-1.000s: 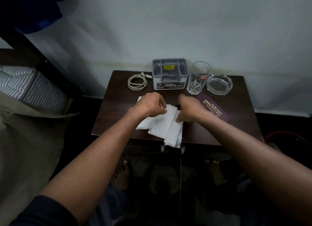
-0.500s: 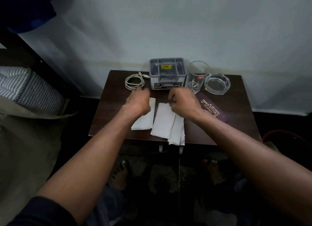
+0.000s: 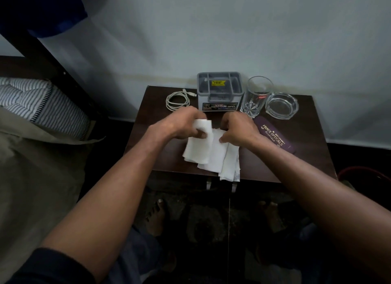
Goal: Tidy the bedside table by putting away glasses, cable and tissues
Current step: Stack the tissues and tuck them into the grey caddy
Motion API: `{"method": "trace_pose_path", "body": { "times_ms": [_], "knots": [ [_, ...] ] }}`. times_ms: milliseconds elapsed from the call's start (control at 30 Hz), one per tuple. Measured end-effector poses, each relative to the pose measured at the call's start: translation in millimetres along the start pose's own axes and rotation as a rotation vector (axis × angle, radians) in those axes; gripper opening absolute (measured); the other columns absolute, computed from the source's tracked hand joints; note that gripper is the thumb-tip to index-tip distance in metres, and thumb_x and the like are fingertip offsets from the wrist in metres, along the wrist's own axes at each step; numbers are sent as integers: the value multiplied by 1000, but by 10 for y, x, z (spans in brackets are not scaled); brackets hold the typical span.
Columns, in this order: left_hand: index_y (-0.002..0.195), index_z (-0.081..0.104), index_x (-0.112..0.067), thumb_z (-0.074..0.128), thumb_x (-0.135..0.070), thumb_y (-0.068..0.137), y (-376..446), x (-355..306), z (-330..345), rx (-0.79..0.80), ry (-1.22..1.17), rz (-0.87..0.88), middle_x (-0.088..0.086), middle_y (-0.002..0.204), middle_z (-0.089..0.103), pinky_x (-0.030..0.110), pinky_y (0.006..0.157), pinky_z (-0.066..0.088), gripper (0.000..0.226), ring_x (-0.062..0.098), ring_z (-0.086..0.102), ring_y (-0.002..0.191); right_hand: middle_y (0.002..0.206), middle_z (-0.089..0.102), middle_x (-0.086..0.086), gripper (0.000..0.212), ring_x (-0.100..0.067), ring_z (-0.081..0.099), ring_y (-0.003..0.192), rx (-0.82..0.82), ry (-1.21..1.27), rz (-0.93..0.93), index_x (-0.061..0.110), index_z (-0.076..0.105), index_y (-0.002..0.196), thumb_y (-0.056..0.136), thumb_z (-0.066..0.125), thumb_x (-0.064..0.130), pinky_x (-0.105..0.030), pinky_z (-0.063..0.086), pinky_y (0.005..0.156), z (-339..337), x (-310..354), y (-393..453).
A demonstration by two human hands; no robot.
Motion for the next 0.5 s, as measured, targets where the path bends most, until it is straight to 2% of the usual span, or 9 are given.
{"method": "trace_pose_path", "body": {
  "times_ms": [100,167,233,333,400,433,500],
  "knots": [
    [111,74,-25,81,-13,91,-29,-224,102,67,-90,107,-3,115,73,38,92,56,25,19,67,108,109,75,-4,46,-26,68,101,21,87,59,16,74,110,68,94,15,-31,49,76,26,-84,24],
    [116,71,-28,80,-9,91,6,-253,220,93,-26,119,-4,122,68,37,92,54,32,19,64,111,107,75,-3,44,-25,70,104,38,127,80,15,77,110,69,94,11,-30,49,77,47,-115,28],
    [118,68,-30,81,-8,88,39,-221,314,98,38,95,-2,124,66,39,90,55,39,23,63,111,99,77,-2,37,-24,73,103,30,199,90,15,80,105,72,90,3,-32,56,80,36,-123,32],
    [124,63,-34,86,-17,84,73,-208,327,38,141,53,-2,128,67,47,92,57,50,25,64,114,85,76,0,28,-24,75,93,-31,297,82,16,80,94,77,76,-6,-42,64,83,-56,-104,24],
    [129,59,-33,87,-22,83,83,-234,313,-12,187,38,-1,132,67,46,92,56,56,27,64,119,74,69,5,25,-20,72,81,-48,330,60,16,78,90,80,70,-6,-45,64,83,-117,-77,12],
    [132,57,-32,87,-23,83,92,-247,317,-27,206,34,0,134,66,45,92,55,58,28,64,120,73,67,5,26,-20,71,80,-45,343,57,17,76,90,80,70,-6,-45,64,83,-135,-75,7],
    [135,54,-29,88,-25,82,109,-263,347,-33,240,27,3,135,66,43,88,53,63,29,64,120,83,70,2,27,-24,71,90,-9,298,63,18,75,95,76,79,-2,-40,61,81,-120,-102,12]
  ]
}}
Point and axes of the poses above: each hand's wrist, its own y-axis towards the middle knuckle, its own z-axis out of the palm, x = y × z, the point moved 10 cm from there along y, towards the middle knuckle
